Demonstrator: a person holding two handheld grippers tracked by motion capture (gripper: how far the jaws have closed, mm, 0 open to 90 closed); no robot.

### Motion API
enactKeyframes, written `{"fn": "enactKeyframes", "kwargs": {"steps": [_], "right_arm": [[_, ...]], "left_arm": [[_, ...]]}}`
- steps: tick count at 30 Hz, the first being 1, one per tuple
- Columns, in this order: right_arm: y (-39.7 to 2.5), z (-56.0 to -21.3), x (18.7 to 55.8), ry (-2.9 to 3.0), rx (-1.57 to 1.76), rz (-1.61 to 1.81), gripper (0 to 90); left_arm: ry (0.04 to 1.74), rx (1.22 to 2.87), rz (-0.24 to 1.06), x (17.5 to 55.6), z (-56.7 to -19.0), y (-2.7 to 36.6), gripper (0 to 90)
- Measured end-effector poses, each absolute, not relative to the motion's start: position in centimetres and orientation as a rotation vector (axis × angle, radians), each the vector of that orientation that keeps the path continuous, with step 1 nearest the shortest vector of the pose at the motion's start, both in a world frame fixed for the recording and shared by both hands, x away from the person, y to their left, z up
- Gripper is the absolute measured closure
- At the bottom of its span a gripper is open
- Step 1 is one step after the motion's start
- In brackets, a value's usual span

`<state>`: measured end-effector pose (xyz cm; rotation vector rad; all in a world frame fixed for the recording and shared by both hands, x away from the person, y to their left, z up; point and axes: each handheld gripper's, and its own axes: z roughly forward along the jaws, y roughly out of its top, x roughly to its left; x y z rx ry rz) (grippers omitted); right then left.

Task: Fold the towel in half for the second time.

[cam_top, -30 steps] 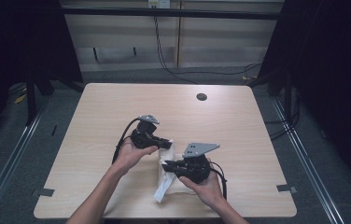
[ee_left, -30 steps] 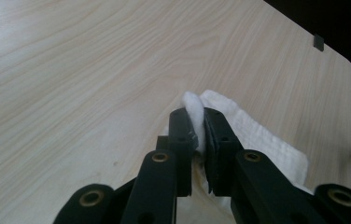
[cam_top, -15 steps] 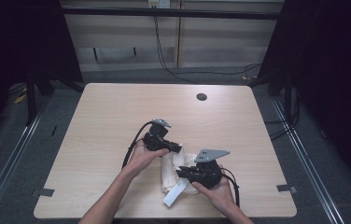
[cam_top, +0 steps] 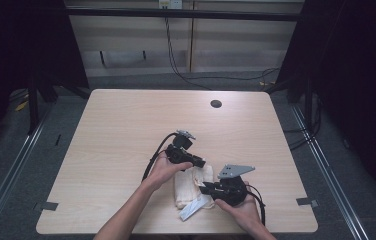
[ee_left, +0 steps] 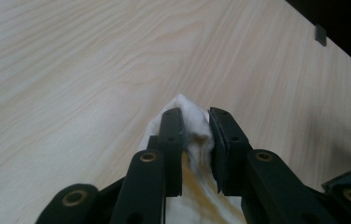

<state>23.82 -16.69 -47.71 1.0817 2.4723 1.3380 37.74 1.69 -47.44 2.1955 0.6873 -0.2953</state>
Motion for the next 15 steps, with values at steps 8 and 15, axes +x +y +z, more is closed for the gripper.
{"fn": "enactKeyframes", "kwargs": {"steps": [8, 15], "right_arm": [[-18.0, -47.6, 23.1, 2.456, 1.121, 1.325, 66.3], [-20.1, -47.0, 23.1, 2.382, 1.191, 1.349, 54.2]], "left_arm": [[0.654, 2.158, -0.308, 37.1, -47.1, 0.2, 65.1], [0.644, 2.102, -0.284, 37.2, -46.1, 1.9, 56.9]]}}
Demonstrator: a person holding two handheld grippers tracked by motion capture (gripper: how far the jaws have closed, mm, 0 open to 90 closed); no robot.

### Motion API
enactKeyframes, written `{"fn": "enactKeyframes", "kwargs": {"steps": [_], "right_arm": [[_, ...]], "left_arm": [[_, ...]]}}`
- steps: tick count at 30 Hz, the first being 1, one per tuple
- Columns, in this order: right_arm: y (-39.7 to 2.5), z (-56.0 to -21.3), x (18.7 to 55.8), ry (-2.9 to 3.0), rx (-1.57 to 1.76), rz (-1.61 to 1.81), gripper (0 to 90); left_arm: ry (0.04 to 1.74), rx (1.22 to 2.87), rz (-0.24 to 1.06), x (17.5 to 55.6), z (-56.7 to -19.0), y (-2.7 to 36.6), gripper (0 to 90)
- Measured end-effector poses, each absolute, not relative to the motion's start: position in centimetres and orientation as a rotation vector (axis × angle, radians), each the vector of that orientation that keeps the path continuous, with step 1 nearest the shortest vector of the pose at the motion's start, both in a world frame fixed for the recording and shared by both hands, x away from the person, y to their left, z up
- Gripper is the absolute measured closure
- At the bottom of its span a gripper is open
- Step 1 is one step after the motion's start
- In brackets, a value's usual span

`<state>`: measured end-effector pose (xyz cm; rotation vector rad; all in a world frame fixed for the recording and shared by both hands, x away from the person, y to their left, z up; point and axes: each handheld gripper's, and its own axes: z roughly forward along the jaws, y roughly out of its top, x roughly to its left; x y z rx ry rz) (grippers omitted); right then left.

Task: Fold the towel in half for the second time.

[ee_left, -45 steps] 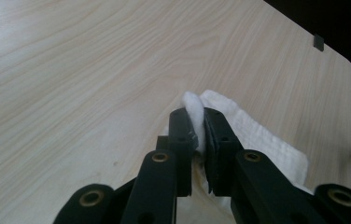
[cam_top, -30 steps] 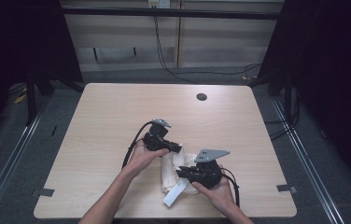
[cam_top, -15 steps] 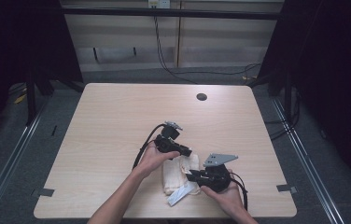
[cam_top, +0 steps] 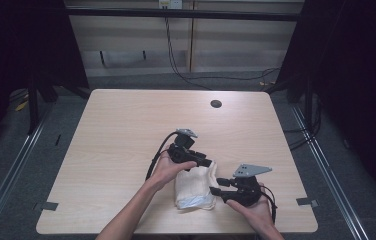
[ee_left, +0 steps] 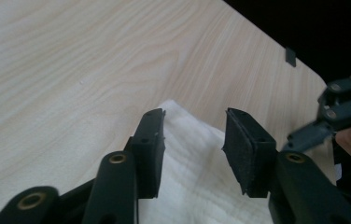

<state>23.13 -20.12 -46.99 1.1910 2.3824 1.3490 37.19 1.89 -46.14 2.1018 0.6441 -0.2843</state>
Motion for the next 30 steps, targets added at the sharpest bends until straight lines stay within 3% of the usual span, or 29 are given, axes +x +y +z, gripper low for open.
{"fn": "enactKeyframes", "kwargs": {"steps": [9, 20, 30], "right_arm": [[-22.4, -45.8, 24.2, 2.243, 1.25, 1.397, 51.6], [-24.5, -45.1, 25.2, 2.192, 1.278, 1.397, 48.8], [-27.4, -44.9, 24.4, 2.132, 1.315, 1.384, 44.0]], "left_arm": [[0.64, 2.112, -0.164, 36.1, -44.8, 5.7, 55.3], [0.696, 2.077, 0.046, 34.1, -44.0, 13.1, 49.9], [0.816, 2.079, 0.068, 31.4, -45.0, 19.4, 41.9]]}}
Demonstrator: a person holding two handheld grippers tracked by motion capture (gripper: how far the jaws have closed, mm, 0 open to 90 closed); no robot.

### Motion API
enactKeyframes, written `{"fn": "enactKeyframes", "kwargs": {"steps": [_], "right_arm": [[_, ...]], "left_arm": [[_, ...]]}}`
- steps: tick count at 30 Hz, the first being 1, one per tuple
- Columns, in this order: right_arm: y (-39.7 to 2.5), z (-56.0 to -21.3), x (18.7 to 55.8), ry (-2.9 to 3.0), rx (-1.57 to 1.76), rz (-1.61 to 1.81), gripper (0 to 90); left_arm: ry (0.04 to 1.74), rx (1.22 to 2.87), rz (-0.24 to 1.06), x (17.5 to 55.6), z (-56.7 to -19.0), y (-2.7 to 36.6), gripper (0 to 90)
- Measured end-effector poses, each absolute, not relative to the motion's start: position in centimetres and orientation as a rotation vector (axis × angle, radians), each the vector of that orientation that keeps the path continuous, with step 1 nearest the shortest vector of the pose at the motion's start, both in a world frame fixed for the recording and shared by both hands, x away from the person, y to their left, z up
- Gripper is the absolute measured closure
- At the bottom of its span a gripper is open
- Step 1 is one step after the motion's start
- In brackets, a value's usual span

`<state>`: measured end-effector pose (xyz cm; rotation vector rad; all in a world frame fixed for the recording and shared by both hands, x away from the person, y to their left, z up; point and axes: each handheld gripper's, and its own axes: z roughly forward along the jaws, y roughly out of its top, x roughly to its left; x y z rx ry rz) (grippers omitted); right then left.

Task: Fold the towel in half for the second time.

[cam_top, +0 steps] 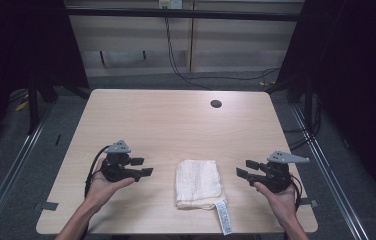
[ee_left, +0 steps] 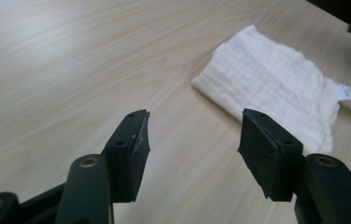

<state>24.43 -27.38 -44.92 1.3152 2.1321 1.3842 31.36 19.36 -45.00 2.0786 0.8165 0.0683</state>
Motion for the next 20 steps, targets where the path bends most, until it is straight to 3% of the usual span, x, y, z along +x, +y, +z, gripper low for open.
{"fn": "enactKeyframes", "kwargs": {"steps": [5, 10, 20], "right_arm": [[-28.4, -45.3, 23.8, 2.113, 1.338, 1.365, 42.4], [-29.2, -46.2, 23.6, 2.09, 1.351, 1.347, 39.9], [-30.5, -47.4, 23.4, 2.057, 1.383, 1.255, 36.0]], "left_arm": [[0.874, 2.047, 0.072, 30.3, -45.3, 21.6, 35.6], [0.926, 2.005, 0.142, 28.9, -46.2, 23.7, 35.6], [0.975, 2.044, 0.147, 28.2, -47.2, 24.2, 32.9]]}}
